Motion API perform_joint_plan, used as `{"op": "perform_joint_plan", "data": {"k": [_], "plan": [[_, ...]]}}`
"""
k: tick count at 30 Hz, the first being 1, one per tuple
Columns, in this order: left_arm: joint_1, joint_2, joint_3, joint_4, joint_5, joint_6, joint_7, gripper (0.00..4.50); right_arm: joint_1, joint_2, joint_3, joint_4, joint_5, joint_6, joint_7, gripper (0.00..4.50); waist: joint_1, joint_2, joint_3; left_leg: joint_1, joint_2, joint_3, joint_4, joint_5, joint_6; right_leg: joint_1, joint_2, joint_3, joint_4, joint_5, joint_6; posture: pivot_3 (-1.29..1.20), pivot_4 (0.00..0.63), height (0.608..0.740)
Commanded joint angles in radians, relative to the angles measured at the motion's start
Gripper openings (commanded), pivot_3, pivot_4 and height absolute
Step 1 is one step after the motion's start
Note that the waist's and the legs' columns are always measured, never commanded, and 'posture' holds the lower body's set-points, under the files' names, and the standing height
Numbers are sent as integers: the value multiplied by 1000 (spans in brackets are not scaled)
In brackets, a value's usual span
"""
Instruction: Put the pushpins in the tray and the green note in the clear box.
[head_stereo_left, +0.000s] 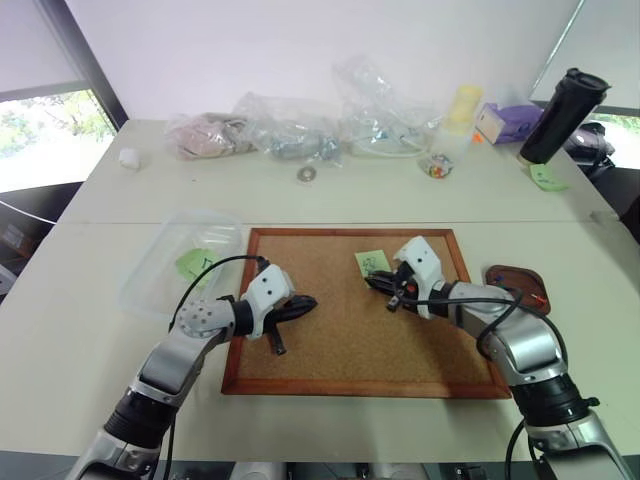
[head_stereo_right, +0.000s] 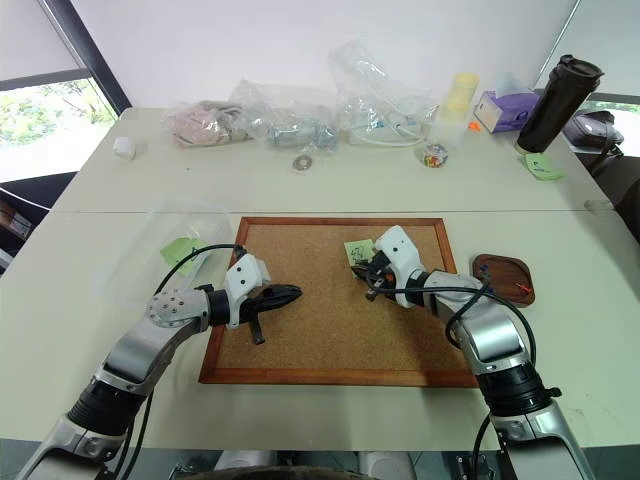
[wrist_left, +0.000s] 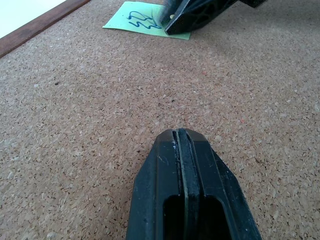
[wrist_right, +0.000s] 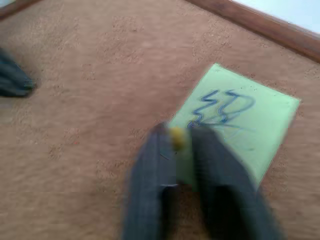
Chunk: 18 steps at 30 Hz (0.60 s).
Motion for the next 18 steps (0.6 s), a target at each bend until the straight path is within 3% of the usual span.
{"op": "perform_joint_plan", "data": {"k": [1, 10, 18], "plan": [[38, 9, -69, 32, 31, 45, -17, 0, 27, -15, 3, -17, -16, 4, 9, 46, 0, 0, 0, 0, 0, 0, 0, 0, 0, 0, 0, 0, 0, 0, 0, 0, 150, 740], [35, 11, -73, 34, 27, 58, -27, 0, -1, 4, -114, -135, 81, 80, -20, 46, 2, 0, 0, -2, 0, 0, 0, 0, 0, -2, -1, 0, 0, 0, 0, 0, 150, 740], [33, 10, -77, 35, 26, 68, -32, 0, -12, -46, -213, -231, 153, 187, -32, 46, 1, 0, 0, -1, 0, 0, 0, 0, 0, -1, -1, 0, 0, 0, 0, 0, 150, 740]]}}
